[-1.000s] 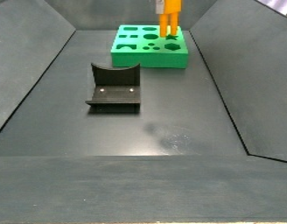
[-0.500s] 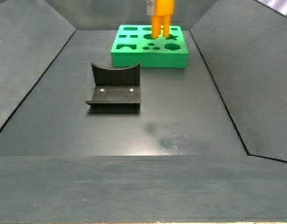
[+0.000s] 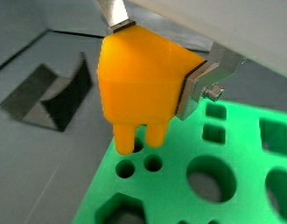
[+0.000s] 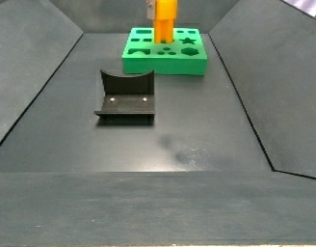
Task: Pick up the 3 prong object. Move up. Move to above the board. Insert the 3 prong object.
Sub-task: Insert the 3 prong object.
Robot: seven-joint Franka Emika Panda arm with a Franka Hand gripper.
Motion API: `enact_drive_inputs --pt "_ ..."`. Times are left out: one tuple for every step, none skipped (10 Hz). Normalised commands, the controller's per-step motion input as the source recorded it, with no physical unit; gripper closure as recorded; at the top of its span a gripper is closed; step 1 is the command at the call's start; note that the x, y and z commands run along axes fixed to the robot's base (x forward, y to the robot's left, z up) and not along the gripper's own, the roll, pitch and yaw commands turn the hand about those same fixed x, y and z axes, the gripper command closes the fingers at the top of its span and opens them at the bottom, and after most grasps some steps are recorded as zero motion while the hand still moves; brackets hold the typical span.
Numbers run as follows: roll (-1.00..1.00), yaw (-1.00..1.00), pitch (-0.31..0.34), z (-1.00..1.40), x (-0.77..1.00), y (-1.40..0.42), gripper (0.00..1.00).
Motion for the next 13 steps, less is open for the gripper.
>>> enact_drive_inputs --pt "0.0 -0.01 0.036 0.01 0.03 0.0 1.0" --pt "0.0 0.0 0.0 -0.04 0.0 0.0 1.0" --pt "0.0 0.0 -0.009 -0.19 0.0 -0.05 1.0" --pt "0.0 0.0 -0.026 -0.24 0.0 -0.06 1.0" --pt "0.03 0.0 -0.007 -0.23 0.0 -0.03 1.0" --pt "0.01 0.0 -0.01 -0.12 0.0 -0.01 1.0" --pt "0.03 0.0 0.0 -0.15 0.0 -0.01 1.0" --pt "0.03 0.0 0.0 -0.13 0.0 0.0 1.0" --pt "0.01 0.0 0.0 -0.09 0.0 0.0 1.0" --pt "0.0 0.0 -0.001 -0.06 0.0 0.0 1.0" --pt "0.0 0.0 -0.013 -0.04 0.0 0.0 1.0" --pt "0.0 0.0 -0.004 -0.05 0.0 -0.01 1.0" --pt "0.0 0.01 -0.011 -0.13 0.0 -0.05 1.0"
